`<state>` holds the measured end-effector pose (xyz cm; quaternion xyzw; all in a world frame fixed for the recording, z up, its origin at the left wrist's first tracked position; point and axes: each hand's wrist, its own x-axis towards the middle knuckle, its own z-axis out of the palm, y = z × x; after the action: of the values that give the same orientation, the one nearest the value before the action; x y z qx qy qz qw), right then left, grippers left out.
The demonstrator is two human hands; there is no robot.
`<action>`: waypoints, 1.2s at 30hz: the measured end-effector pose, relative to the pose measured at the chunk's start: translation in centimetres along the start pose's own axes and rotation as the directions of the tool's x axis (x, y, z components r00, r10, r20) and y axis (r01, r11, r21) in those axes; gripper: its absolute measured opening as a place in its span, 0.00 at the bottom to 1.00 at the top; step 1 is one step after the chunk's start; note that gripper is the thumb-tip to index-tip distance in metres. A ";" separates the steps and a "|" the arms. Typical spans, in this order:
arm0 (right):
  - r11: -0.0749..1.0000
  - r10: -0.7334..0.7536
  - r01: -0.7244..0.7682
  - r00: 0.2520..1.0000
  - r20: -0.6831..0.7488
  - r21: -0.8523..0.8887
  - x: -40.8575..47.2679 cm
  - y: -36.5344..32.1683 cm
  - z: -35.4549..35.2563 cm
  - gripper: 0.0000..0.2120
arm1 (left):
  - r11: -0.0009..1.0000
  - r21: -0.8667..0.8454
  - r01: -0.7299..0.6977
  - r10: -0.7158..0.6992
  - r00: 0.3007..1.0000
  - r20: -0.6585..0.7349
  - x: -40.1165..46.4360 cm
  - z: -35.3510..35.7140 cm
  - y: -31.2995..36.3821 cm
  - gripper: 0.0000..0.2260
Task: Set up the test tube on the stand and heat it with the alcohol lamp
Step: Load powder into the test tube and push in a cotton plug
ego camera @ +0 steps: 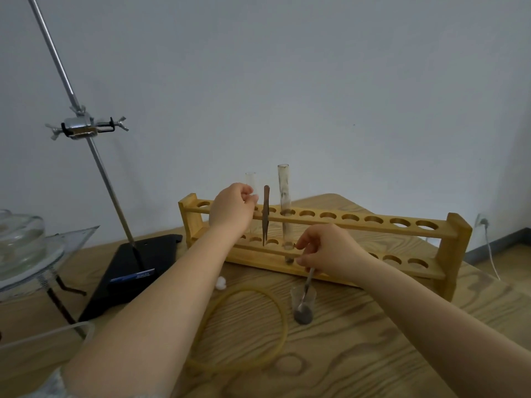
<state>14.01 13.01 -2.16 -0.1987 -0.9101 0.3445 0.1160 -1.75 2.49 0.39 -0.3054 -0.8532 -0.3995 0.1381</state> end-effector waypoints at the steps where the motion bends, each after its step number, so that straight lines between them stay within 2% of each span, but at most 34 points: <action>1: 1.000 0.011 -0.011 1.000 -0.005 0.009 -0.1 0.0 0.0 0.11 | 1.000 -0.013 -0.008 0.007 1.000 -0.013 0.0 -0.2 0.2 0.13; 11: 0.997 0.061 -0.060 0.997 -0.035 0.045 -0.6 0.3 -0.1 0.17 | 0.989 -0.079 -0.125 0.112 0.982 -0.151 1.1 -3.8 3.3 0.13; 19: 0.990 0.103 -0.098 0.994 -0.042 0.099 -1.0 0.0 0.0 0.18 | 0.976 -0.062 -0.208 0.196 0.967 -0.165 -0.1 -5.4 4.5 0.13; 31: 0.974 0.134 -0.118 0.988 -0.073 0.195 -2.0 -0.6 0.3 0.07 | 0.952 0.027 -0.306 0.306 0.938 -0.162 -3.1 -7.3 4.5 0.13; 36: 0.930 0.181 -0.149 0.981 -0.065 0.337 -2.7 -0.7 0.8 0.07 | 0.944 0.026 -0.329 0.330 0.938 -0.110 -6.5 -7.2 3.7 0.13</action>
<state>15.95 10.85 -2.46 -0.2684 -0.8129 0.4910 0.1615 5.56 -3.80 4.15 -0.4203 -0.7824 -0.3843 0.2520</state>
